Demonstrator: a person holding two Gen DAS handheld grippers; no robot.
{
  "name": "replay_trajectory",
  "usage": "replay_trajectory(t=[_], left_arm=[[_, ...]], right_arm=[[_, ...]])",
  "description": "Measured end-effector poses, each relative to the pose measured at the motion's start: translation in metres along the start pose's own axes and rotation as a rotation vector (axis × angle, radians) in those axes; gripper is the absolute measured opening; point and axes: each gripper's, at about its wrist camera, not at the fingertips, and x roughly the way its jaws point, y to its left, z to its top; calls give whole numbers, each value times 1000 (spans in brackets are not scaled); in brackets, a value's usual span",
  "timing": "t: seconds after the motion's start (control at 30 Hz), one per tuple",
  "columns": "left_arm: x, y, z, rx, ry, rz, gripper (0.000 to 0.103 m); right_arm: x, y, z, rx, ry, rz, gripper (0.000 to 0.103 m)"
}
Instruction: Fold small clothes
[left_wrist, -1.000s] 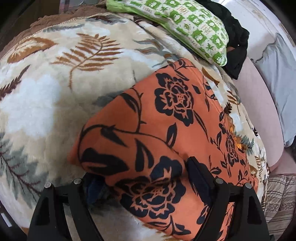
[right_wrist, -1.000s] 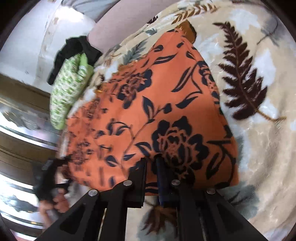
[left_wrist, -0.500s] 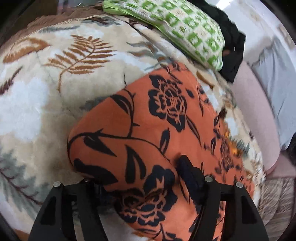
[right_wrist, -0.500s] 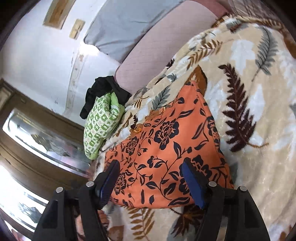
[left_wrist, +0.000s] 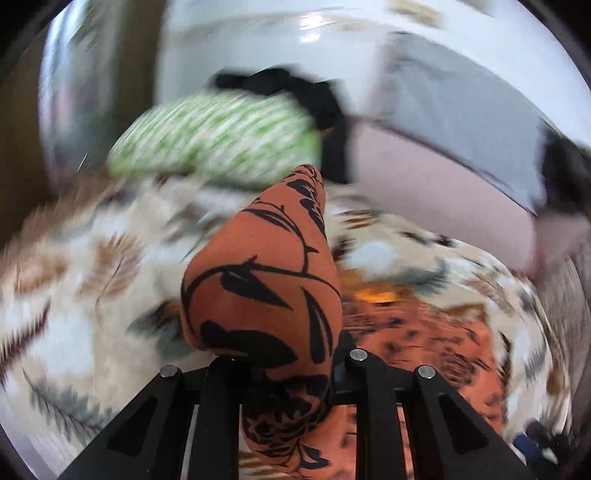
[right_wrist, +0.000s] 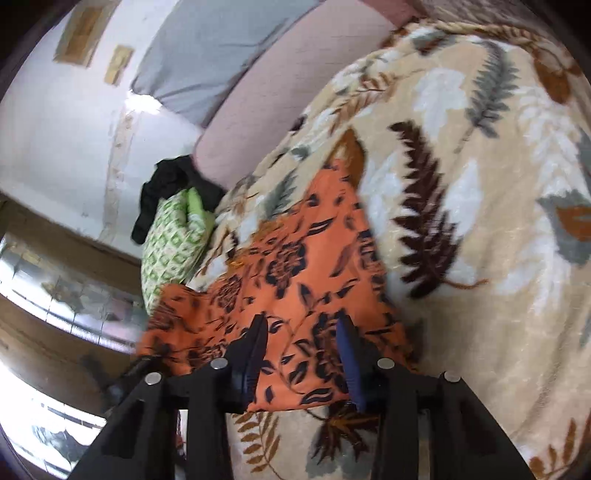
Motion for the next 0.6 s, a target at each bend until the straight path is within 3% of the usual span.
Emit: replay_trajectory(t=[0.17, 0.23, 0.33, 0.43, 0.5, 0.6], left_arm=[[-21, -108, -11, 212, 10, -107, 20], [-16, -158, -34, 319, 66, -166, 21], [3, -205, -70, 437, 180, -217, 29], [15, -207, -91, 436, 310, -236, 33], [2, -194, -90, 432, 299, -310, 40], [-34, -158, -77, 403, 218, -468, 71]], right_arm=[[-11, -23, 12, 98, -8, 28, 40], [-20, -27, 17, 92, -42, 20, 41], [-32, -35, 26, 98, -84, 11, 41], [-38, -48, 34, 157, -81, 41, 43], [-43, -54, 38, 174, -85, 61, 55], [-54, -50, 41, 141, -140, 66, 55]])
